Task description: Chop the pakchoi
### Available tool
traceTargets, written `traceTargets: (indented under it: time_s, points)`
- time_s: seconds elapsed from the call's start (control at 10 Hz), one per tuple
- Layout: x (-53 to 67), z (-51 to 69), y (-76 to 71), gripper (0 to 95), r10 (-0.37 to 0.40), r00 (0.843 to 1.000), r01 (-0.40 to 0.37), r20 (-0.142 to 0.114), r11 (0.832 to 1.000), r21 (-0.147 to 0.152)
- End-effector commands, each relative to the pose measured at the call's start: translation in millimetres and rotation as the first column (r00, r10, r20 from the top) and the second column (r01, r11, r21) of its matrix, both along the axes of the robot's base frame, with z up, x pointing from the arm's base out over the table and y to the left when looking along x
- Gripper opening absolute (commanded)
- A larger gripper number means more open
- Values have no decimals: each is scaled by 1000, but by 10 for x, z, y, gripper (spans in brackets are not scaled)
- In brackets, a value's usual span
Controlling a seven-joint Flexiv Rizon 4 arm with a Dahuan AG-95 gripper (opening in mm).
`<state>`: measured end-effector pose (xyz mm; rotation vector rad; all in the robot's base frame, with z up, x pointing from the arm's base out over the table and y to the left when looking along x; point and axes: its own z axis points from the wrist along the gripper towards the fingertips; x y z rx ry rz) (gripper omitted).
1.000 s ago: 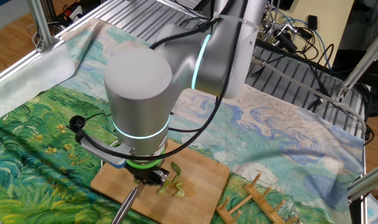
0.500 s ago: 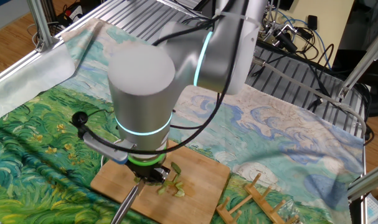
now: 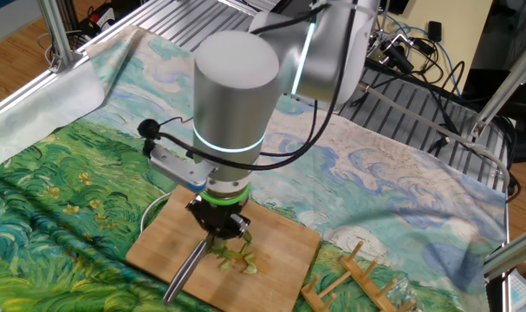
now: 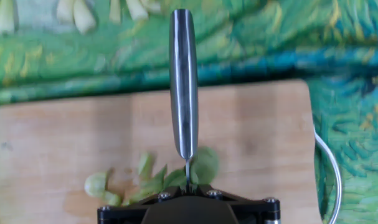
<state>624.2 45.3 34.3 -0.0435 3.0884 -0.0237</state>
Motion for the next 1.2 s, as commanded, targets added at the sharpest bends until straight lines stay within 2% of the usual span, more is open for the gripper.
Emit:
traceTargets:
  time_s: [0.1, 0.2, 0.3, 0.5, 0.7, 0.8, 0.9, 1.0, 1.2]
  points:
    - [102, -71, 13, 0, -5, 1000, 5, -15, 1000, 8]
    - [149, -69, 10, 0, -2, 1000, 2, -31, 1000, 4]
    - [184, -75, 10, 0, -6, 1000, 6, -26, 1000, 15]
    - [233, -72, 9, 0, -6, 999, 7, -39, 1000, 19]
    - [171, -98, 23, 0, -16, 998, 17, -65, 1000, 15]
    - [92, -124, 36, 0, -22, 998, 22, -63, 1000, 15]
    - [81, -120, 35, 0, -23, 998, 24, -64, 1000, 11]
    - [78, -117, 34, 0, -24, 997, 24, -80, 1000, 3]
    - [84, -119, 34, 0, -26, 996, 26, -81, 1000, 6]
